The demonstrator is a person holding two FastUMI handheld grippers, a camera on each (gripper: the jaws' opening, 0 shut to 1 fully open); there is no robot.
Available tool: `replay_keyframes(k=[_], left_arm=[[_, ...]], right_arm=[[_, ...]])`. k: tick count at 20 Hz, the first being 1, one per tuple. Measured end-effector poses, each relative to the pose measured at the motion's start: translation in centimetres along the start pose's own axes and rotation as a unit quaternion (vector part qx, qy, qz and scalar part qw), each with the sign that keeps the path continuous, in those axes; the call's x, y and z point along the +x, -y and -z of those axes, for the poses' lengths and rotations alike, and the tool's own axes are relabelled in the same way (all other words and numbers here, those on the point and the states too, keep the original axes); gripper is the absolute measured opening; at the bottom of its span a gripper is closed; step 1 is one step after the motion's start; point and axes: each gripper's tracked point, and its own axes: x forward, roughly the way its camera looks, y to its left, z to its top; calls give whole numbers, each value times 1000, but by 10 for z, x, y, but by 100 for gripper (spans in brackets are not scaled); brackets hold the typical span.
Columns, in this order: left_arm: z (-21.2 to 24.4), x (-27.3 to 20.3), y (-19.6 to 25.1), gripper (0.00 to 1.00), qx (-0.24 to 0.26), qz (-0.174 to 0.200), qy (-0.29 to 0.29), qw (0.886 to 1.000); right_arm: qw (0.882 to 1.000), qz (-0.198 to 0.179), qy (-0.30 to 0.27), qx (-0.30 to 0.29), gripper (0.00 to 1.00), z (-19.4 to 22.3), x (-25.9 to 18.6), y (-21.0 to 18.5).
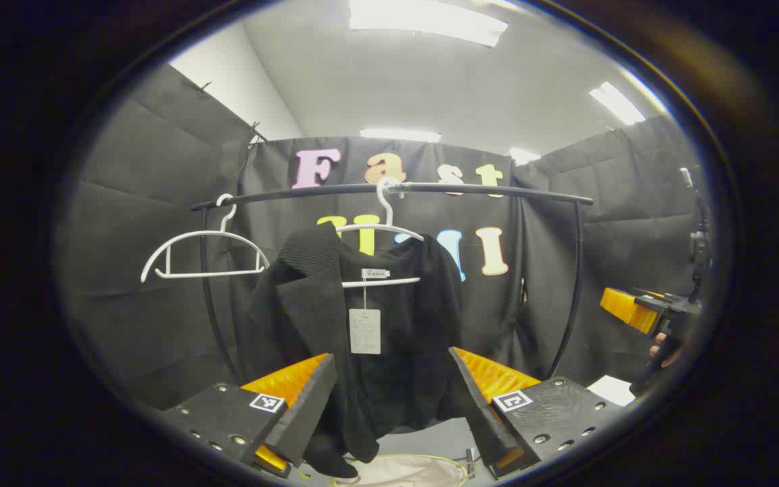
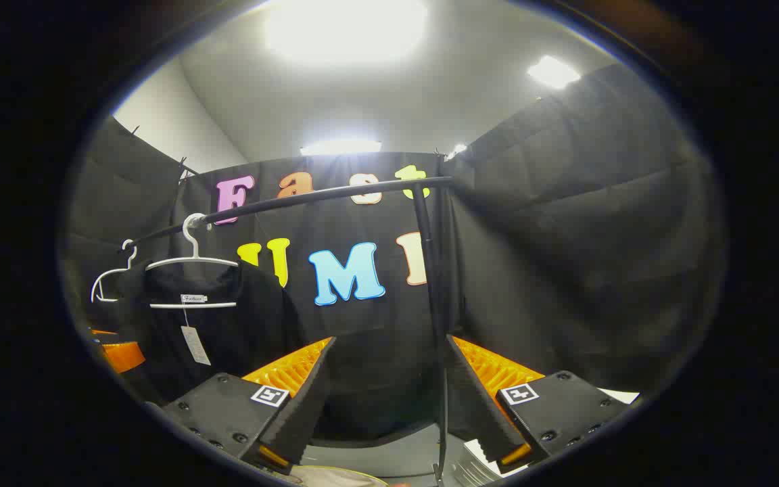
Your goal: Grasp the clothes on the hanger with both hands and then place them into the laundry hamper below.
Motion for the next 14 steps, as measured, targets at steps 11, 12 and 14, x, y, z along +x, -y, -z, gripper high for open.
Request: replay_keyframes(k=[11,12,14], left_arm=[[10,-18,-16,95,-29,-25,-6,999],[13,-19,-18,95,-33,-30,-9,999],[19,-22,-22,95,-44,-39,-14,998]], right_arm=[[1000,-8,-18,0,98,9,-13,4],[1000,-11,-20,0,98,10,-13,3],[1000,-17,-25,-2,98,13,-14,-1]])
